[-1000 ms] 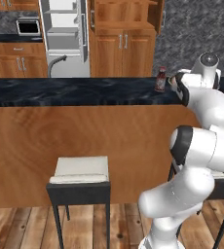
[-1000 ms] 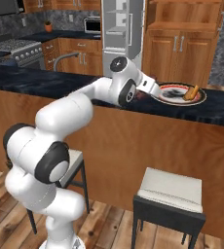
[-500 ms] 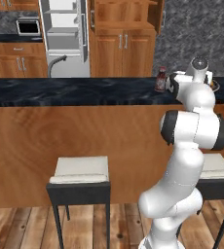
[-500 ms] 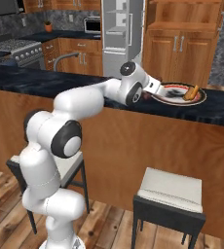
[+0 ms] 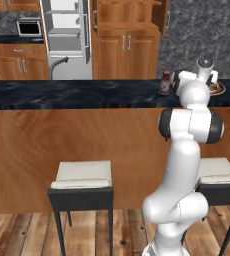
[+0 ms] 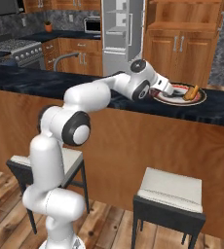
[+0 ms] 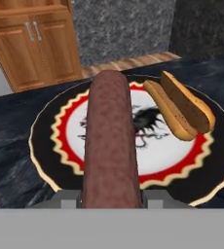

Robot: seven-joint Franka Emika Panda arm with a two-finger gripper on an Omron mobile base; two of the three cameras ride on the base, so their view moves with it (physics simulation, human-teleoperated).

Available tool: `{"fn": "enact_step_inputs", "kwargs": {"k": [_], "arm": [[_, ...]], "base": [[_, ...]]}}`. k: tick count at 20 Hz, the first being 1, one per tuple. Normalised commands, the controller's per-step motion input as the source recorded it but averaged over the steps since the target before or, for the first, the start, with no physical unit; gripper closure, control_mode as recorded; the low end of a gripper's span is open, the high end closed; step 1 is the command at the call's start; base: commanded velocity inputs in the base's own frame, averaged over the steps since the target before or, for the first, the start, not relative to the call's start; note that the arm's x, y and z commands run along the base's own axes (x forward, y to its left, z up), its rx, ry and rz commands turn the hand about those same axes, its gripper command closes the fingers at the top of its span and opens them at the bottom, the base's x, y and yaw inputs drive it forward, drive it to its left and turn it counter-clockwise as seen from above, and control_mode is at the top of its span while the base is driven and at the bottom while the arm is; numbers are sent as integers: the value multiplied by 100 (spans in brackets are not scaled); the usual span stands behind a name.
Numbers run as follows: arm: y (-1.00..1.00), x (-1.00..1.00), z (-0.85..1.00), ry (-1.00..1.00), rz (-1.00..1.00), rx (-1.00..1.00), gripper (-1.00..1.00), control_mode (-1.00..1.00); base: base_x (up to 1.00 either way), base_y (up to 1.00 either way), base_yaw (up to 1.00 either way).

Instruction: Move the hot dog bun to the plate on the dining table and place the condiment next to that plate. Then navigate to the fridge and take the sausage and place it on the plate as well.

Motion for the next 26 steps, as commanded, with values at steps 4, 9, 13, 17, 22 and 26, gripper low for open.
{"fn": "enact_step_inputs", "kwargs": {"k": [4,9,13,17,22,26], "arm": [[-5,4,-17,1,0,0,100,-100],[0,0,-33,0,0,0,100,-100],[0,11,-20,0,0,0,100,-100],[-2,34,0,0,0,0,100,-100],[-11,43,28,0,0,0,100,-100],[-32,36,23,0,0,0,100,-100]], "base": [[0,0,0],[0,0,0],[0,0,0],[0,0,0],[0,0,0],[0,0,0]]}}
